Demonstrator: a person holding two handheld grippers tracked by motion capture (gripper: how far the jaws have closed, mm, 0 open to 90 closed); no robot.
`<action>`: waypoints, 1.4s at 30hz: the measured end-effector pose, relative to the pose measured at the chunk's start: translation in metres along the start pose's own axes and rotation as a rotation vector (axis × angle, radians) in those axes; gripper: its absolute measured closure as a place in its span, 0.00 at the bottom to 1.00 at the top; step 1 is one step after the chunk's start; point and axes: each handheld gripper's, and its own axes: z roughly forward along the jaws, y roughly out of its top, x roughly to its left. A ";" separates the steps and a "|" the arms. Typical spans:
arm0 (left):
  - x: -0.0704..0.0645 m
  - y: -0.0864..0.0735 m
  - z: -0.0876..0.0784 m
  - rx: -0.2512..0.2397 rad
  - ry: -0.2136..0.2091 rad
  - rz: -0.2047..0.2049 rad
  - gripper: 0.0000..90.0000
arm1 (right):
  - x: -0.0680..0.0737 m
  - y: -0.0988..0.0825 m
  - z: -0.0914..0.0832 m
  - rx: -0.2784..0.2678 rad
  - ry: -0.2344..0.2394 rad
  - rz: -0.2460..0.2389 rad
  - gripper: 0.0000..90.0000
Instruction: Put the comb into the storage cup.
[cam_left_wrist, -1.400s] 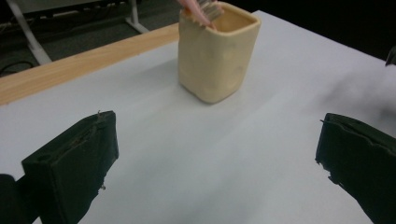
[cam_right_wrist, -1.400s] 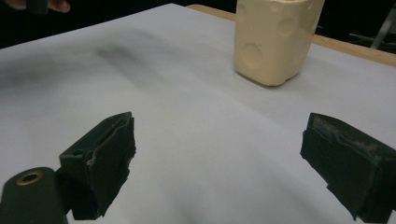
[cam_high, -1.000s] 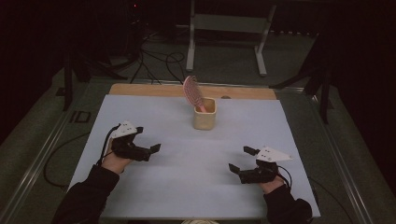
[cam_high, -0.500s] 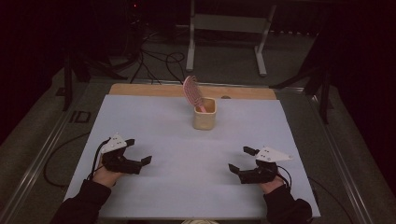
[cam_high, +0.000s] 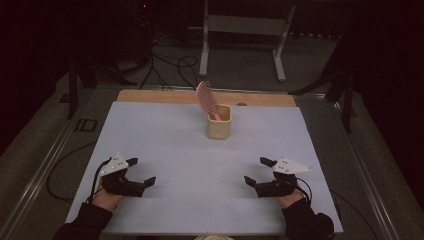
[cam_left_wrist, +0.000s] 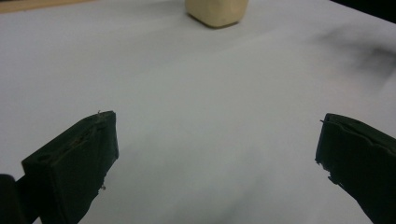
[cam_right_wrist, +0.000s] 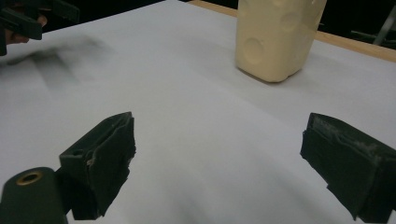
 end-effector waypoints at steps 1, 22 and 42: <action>0.000 -0.001 -0.001 -0.003 0.003 0.002 0.00 | 0.000 0.000 0.000 0.000 -0.001 0.002 0.10; 0.003 -0.013 -0.011 -0.031 0.033 0.000 0.00 | -0.003 -0.004 -0.003 0.002 -0.007 0.001 0.10; 0.001 -0.014 -0.010 -0.041 0.040 -0.007 0.00 | -0.003 -0.007 -0.001 0.016 -0.002 -0.015 0.10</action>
